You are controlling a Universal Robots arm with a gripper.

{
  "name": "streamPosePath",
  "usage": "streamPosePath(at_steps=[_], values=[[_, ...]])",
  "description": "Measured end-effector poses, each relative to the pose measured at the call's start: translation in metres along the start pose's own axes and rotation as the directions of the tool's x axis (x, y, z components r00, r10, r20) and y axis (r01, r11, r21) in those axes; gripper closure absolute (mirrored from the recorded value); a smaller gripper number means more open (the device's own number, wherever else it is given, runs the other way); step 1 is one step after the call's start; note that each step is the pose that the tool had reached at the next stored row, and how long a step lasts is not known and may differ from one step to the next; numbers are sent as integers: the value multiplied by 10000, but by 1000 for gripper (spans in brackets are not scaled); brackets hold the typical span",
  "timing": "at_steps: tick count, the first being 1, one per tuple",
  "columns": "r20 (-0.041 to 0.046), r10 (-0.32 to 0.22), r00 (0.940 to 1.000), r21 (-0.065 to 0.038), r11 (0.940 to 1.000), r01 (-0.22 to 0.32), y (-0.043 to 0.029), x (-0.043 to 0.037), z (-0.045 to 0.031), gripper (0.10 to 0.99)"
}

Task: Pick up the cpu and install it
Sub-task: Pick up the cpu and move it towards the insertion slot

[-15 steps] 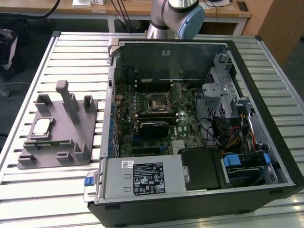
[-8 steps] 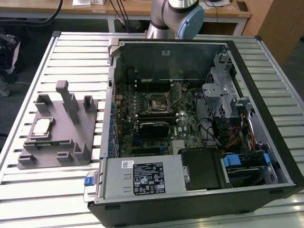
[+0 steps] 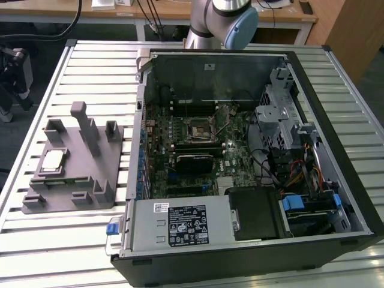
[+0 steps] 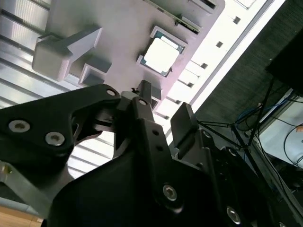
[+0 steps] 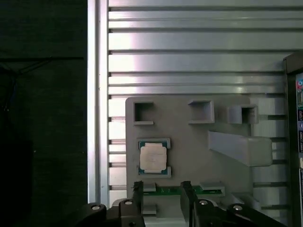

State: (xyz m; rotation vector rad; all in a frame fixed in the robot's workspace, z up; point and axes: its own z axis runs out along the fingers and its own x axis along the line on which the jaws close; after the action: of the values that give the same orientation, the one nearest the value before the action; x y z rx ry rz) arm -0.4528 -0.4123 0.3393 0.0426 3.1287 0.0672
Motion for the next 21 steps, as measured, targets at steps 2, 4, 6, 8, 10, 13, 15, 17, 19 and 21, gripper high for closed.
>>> streamPosePath(at_steps=[2, 4, 6, 8, 10, 13, 15, 17, 19, 21], values=[[-3, -53, 10000, 0, 10000, 53, -2, 3, 31, 612], [-4, -101, 9999, -1, 9999, 101, -4, 17, 68, 557], [-5, -121, 9999, -1, 9999, 121, -6, 35, 104, 494], [-6, -127, 9999, -1, 9999, 127, -7, 51, 139, 494], [-6, -128, 9999, -2, 9999, 128, -10, 54, 177, 494], [-6, -127, 9999, -2, 9999, 127, -11, 56, 231, 478], [-6, -127, 9999, -1, 9999, 127, -13, 56, 267, 424], [-6, -126, 9999, -1, 9999, 126, -15, 57, 303, 361], [-5, -126, 9999, -2, 9999, 126, -24, 57, 340, 361], [-4, -125, 9999, -2, 9999, 125, -29, 58, 376, 361]])
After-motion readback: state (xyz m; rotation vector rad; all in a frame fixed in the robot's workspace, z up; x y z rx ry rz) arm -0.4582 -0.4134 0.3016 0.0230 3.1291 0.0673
